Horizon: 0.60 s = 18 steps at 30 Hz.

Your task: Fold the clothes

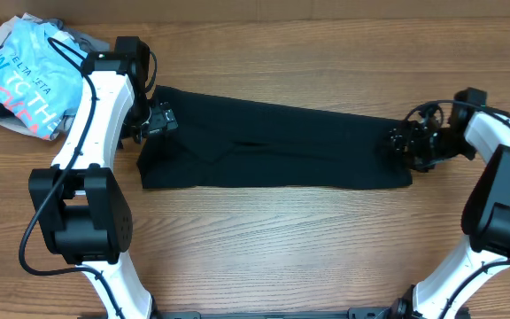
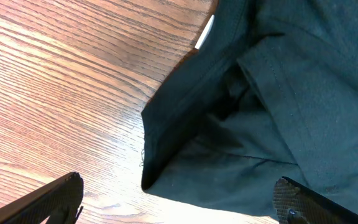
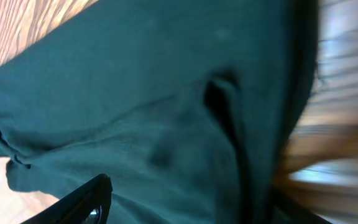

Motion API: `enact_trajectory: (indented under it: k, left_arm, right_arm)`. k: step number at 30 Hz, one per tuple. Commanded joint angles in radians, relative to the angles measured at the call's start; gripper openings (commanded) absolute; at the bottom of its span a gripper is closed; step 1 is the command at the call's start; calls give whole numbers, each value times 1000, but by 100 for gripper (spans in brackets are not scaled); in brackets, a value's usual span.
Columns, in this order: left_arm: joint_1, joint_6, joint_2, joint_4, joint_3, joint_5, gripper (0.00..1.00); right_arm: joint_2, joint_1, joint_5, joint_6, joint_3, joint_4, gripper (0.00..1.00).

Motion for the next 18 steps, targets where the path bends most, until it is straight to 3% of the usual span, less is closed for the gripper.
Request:
enact_trajectory:
  k: [1,8,18]
  left_arm:
    - [6,-22,9,0,18,-13,100]
    - [6,-22,9,0,16,-13,100]
    - [6,-22,9,0,9,-13,100]
  right_arm:
    - [68,55,94,17,-51,5,64]
    - [68,69,196,88,-51,19,5]
    - [62,-11,277,166,17,-48,4]
